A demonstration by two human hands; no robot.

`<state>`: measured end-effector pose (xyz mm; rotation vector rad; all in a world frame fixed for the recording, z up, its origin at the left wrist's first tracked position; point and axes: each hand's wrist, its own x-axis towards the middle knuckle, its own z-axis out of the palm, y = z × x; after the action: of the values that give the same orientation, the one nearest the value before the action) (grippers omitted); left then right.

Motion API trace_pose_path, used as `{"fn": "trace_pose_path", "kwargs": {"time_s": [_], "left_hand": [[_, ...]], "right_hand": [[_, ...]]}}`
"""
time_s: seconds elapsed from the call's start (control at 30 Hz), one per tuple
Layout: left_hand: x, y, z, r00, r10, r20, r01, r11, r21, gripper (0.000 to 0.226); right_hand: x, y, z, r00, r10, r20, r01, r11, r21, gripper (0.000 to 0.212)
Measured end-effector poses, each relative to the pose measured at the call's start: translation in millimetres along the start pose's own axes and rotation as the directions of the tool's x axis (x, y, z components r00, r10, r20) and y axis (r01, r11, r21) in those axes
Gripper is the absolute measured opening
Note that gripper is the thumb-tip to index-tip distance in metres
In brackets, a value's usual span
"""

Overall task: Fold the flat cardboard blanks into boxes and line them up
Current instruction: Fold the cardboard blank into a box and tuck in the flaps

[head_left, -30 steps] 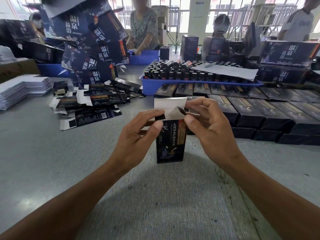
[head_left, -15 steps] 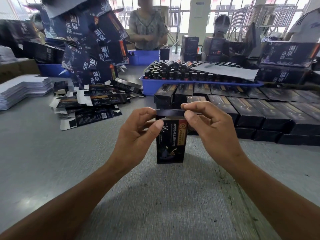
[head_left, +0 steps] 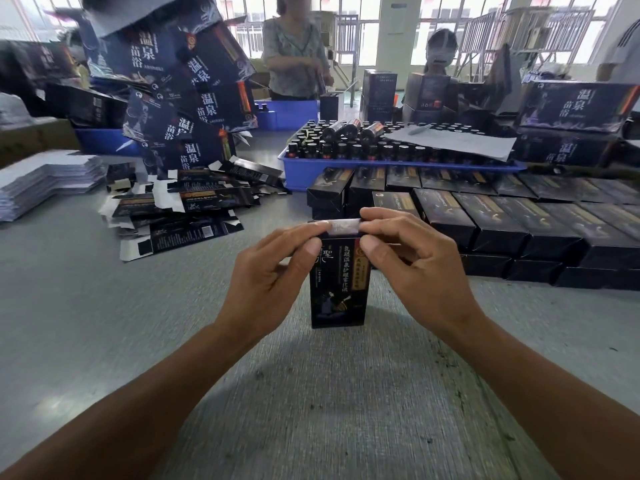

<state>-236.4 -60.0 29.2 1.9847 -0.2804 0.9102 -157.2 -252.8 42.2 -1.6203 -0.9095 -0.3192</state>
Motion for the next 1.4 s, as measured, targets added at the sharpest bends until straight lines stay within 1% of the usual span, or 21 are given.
{"fn": "trace_pose_path", "kwargs": {"time_s": [0.07,0.17,0.23,0.3,0.33,0.4,0.47,0.5,0.53,0.6,0.67,0.73,0.8,0.87,0.97,1.0,1.07,1.1,1.2,1.3,1.4], "left_hand": [[0.9,-3.0,-0.9,0.999,0.034,0.004,-0.035,0.999,0.022,0.029],[0.7,-6.4,0.1,0.999,0.049,0.006,-0.049,0.998,0.044,0.032],[-1.8,-10.4,-0.1,0.997,0.053,0.057,-0.057,0.994,0.088,0.035],[-4.2,-14.3,-0.3,0.99,0.007,0.143,-0.021,0.995,0.099,0.043],[-4.6,-16.0,-0.2,0.985,-0.024,0.173,0.01,0.997,0.081,0.047],[-4.0,-19.5,-0.1,0.981,-0.063,0.183,0.055,0.997,0.048,0.05],[-2.3,-22.5,-0.5,0.986,-0.099,0.138,0.095,0.995,0.036,0.051],[-1.3,-24.1,-1.2,0.985,-0.14,0.099,0.14,0.99,0.008,0.051],[0.1,-25.8,-2.3,0.977,-0.207,0.057,0.209,0.977,-0.045,0.051],[3.8,-30.1,-4.8,0.926,-0.377,-0.017,0.367,0.908,-0.202,0.049],[8.4,-33.7,-7.1,0.85,-0.525,-0.054,0.478,0.809,-0.342,0.039],[11.6,-36.9,-6.6,0.772,-0.635,-0.043,0.565,0.714,-0.413,0.029],[11.6,-39.6,-3.5,0.712,-0.702,0.007,0.635,0.639,-0.434,0.029],[10.7,-40.6,-0.2,0.699,-0.713,0.057,0.668,0.622,-0.409,0.039],[8.4,-42.5,1.3,0.712,-0.699,0.063,0.679,0.663,-0.316,0.052],[7.4,-43.4,1.1,0.727,-0.685,0.046,0.676,0.701,-0.227,0.058],[4.9,-45.5,0.7,0.776,-0.63,0.021,0.63,0.777,0.007,0.063],[4.0,-45.6,0.4,0.796,-0.605,0.013,0.602,0.794,0.081,0.063],[4.0,-45.4,-2.3,0.817,-0.576,-0.029,0.571,0.799,0.188,0.058],[4.2,-48.3,-6.7,0.836,-0.546,-0.054,0.535,0.787,0.308,0.053],[6.0,-54.3,-9.4,0.848,-0.526,-0.063,0.507,0.771,0.386,0.047]], "right_hand": [[-1.7,2.7,1.8,0.998,-0.056,-0.014,0.055,0.996,-0.074,0.016],[-4.6,5.0,5.5,0.995,-0.097,-0.031,0.093,0.989,-0.116,0.017],[-6.2,7.5,7.8,0.995,-0.093,-0.048,0.086,0.989,-0.123,0.019],[-8.2,9.9,9.0,0.996,-0.07,-0.045,0.063,0.988,-0.141,0.022],[-9.6,11.4,9.4,0.999,-0.049,-0.023,0.044,0.986,-0.163,0.028],[-14.5,14.6,11.9,0.999,0.021,0.047,-0.01,0.976,-0.217,0.047],[-20.5,17.8,15.5,0.992,0.085,0.096,-0.054,0.956,-0.29,0.069],[-23.3,18.5,17.6,0.989,0.086,0.117,-0.042,0.941,-0.335,0.076],[-25.2,18.8,19.1,0.988,0.051,0.146,0.01,0.919,-0.394,0.079],[-28.0,16.5,22.1,0.967,-0.049,0.252,0.18,0.83,-0.528,0.078],[-30.4,13.5,25.3,0.925,-0.1,0.368,0.319,0.732,-0.603,0.077],[-31.7,13.3,28.7,0.893,-0.104,0.438,0.386,0.678,-0.625,0.076],[-31.9,14.1,30.6,0.888,-0.106,0.448,0.403,0.647,-0.647,0.073],[-31.7,14.7,29.6,0.899,-0.119,0.421,0.399,0.617,-0.678,0.07],[-31.2,16.6,28.8,0.927,-0.091,0.365,0.345,0.59,-0.73,0.068],[-29.4,17.6,28.3,0.939,-0.056,0.338,0.304,0.59,-0.748,0.067],[-23.1,21.0,26.5,0.952,0.053,0.3,0.218,0.57,-0.792,0.068],[-20.4,23.7,25.6,0.948,0.118,0.294,0.184,0.551,-0.814,0.068],[-16.9,31.8,25.6,0.918,0.262,0.297,0.122,0.525,-0.842,0.059],[-12.7,36.9,29.0,0.903,0.3,0.307,0.126,0.499,-0.857,0.051],[-0.4,42.6,37.2,0.889,0.349,0.296,0.125,0.436,-0.891,0.054]]}}
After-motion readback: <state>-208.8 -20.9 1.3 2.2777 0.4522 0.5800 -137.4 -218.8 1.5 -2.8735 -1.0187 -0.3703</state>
